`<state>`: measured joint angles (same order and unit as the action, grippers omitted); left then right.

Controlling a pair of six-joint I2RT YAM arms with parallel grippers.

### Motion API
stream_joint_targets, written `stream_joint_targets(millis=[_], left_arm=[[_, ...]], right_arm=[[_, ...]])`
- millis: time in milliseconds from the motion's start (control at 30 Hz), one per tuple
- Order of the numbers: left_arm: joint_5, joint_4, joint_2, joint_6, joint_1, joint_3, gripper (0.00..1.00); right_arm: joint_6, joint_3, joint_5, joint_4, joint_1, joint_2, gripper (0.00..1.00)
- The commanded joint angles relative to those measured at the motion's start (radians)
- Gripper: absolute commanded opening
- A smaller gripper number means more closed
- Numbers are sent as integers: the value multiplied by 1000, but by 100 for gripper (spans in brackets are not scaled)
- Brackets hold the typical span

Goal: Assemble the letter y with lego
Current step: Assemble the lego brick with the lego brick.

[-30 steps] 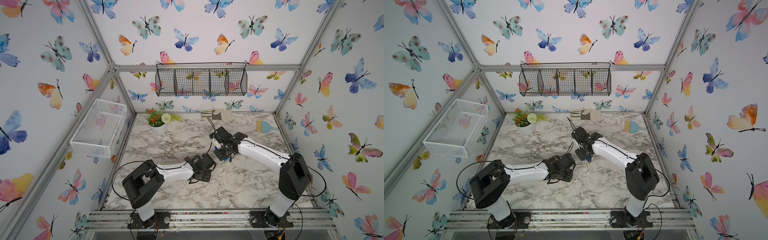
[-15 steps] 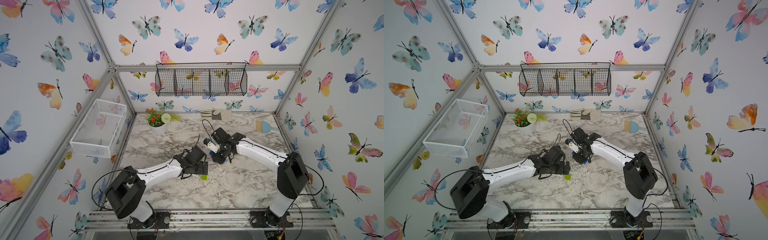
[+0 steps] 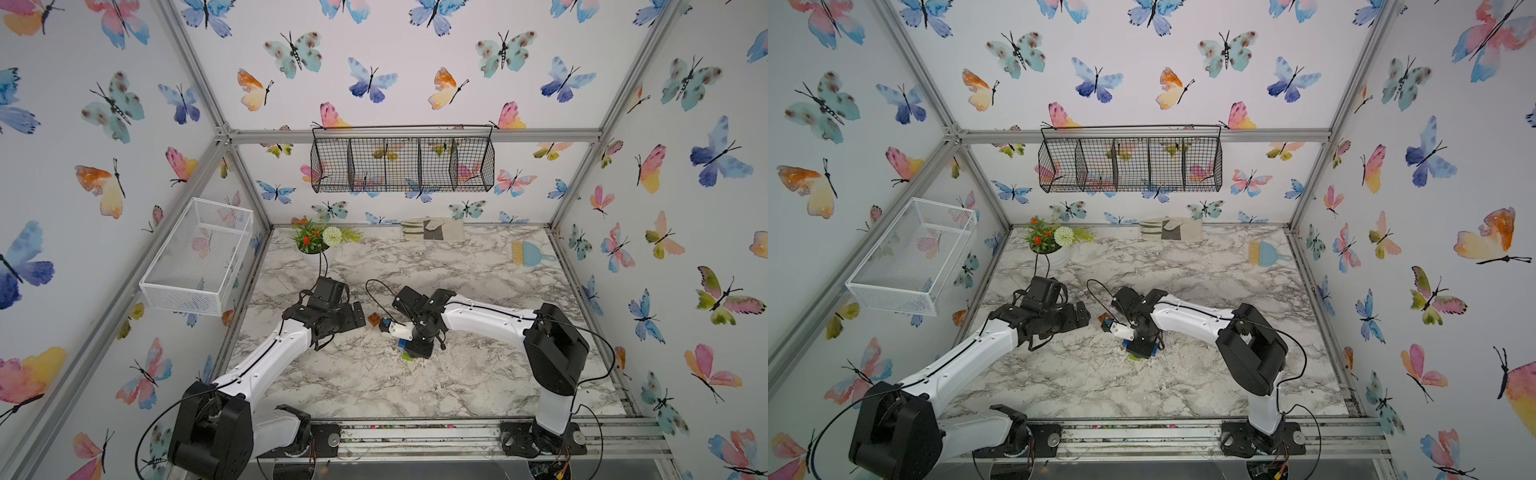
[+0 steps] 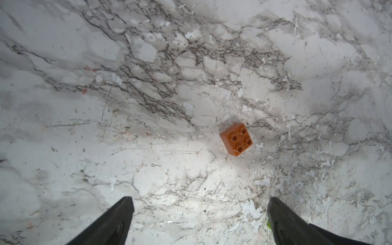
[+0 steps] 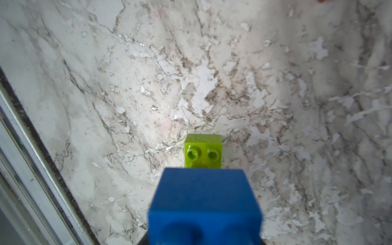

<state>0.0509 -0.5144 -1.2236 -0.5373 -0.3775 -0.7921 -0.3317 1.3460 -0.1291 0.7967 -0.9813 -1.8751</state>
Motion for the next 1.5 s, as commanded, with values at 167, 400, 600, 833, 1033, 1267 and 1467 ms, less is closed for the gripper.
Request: stream_joint_targets(millis=[167,400,600,833,1033,1267,1467], left_arm=[[55,3,10,31,22,19,100],[58,8,13,33,27,25,100],[62,15,13,30,29,35,100],[65,20,13,28,29,42,100],[65,18,15,28,31,39,100],[68,22,15,25,31,40,100],[73,28,12,19,30,44,100]], right_arm=[[7,-27,10,-14,-28,-9,15],[23,-14,46,-33,-31,-19,15],[22,-11,52,-11,-31,-41,14],[8,-4,70,16,-31,-59,14],[11,-1,76,20,-31,-73,14],[13,11,73,28,-33,-98,14],[32,65,108,79,-49,-141,13]])
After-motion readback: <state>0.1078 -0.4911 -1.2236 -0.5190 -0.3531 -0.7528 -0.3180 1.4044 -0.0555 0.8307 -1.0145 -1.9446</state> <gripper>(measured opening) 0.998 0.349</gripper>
